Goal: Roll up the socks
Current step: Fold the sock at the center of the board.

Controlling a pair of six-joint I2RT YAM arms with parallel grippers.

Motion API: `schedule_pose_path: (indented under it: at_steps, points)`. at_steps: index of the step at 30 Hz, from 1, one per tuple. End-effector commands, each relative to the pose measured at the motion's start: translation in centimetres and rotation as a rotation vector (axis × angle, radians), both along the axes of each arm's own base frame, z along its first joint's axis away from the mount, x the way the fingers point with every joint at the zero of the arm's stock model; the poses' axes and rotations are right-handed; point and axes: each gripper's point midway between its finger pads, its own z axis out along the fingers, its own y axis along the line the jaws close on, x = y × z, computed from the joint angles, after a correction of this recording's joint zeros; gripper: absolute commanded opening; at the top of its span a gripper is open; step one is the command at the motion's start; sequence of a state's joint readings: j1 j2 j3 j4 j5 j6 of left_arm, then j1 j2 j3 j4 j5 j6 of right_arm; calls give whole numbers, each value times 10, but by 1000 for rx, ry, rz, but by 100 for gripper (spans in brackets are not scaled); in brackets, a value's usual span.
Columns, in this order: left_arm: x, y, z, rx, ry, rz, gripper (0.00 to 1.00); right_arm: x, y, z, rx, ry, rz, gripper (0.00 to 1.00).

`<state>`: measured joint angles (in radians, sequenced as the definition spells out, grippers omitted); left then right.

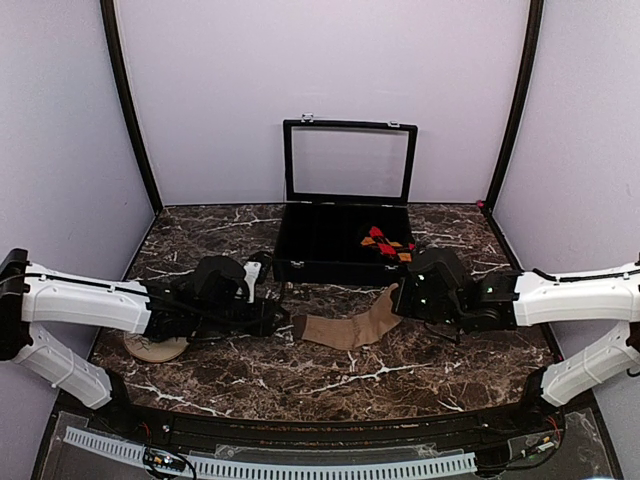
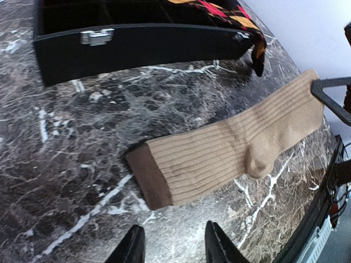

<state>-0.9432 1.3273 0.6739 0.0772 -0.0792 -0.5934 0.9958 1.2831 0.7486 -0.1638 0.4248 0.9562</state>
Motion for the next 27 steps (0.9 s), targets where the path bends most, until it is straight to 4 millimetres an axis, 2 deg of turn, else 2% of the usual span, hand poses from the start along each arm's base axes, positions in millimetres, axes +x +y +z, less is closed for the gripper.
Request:
schedule_pose_path:
  at_steps: [1,9,13,18,27]
  points:
    - [-3,-39,13,-35,-36,-129,40,3,-23,-8,-37,4,-70,9]
    - [-4,-71,-13,17,10,-202,40,-3,-23,-22,-51,43,-47,10]
    - [0,-74,-28,69,38,-197,39,-4,-23,-20,-45,43,-44,11]
    - [5,-85,-37,92,40,-216,39,-5,-23,-20,-54,50,-37,11]
    - [12,-88,-57,151,70,-201,30,-2,-20,-16,-59,50,-38,11]
